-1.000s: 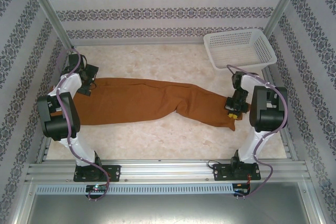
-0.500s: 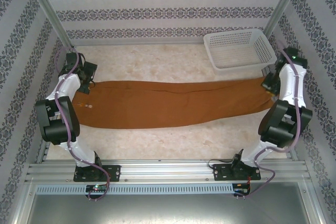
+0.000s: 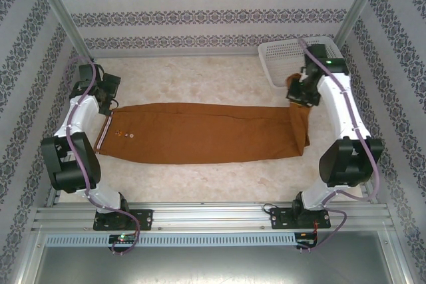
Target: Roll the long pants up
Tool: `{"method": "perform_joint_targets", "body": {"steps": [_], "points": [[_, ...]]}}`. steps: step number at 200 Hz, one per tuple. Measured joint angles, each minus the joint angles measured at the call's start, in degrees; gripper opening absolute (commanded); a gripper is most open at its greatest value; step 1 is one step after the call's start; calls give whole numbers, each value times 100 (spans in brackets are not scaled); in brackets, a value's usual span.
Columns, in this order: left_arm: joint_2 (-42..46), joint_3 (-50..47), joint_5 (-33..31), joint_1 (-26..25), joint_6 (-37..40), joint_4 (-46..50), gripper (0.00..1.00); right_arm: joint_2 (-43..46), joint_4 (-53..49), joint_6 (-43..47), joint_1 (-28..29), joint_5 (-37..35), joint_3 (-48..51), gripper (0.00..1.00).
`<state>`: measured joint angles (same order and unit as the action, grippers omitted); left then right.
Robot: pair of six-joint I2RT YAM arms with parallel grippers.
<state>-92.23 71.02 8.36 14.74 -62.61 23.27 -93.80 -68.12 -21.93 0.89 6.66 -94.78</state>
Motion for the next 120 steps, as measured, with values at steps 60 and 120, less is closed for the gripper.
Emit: {"method": "perform_joint_targets", "body": {"steps": [60,120], "points": [[210,2,-9,0,2,192,99,-400,1248,-1554,2090,1318,-1080,0],[448,234,-146,0,11,516,99,-3027,2988,-3080,3945,2380,-3753,0]]}}
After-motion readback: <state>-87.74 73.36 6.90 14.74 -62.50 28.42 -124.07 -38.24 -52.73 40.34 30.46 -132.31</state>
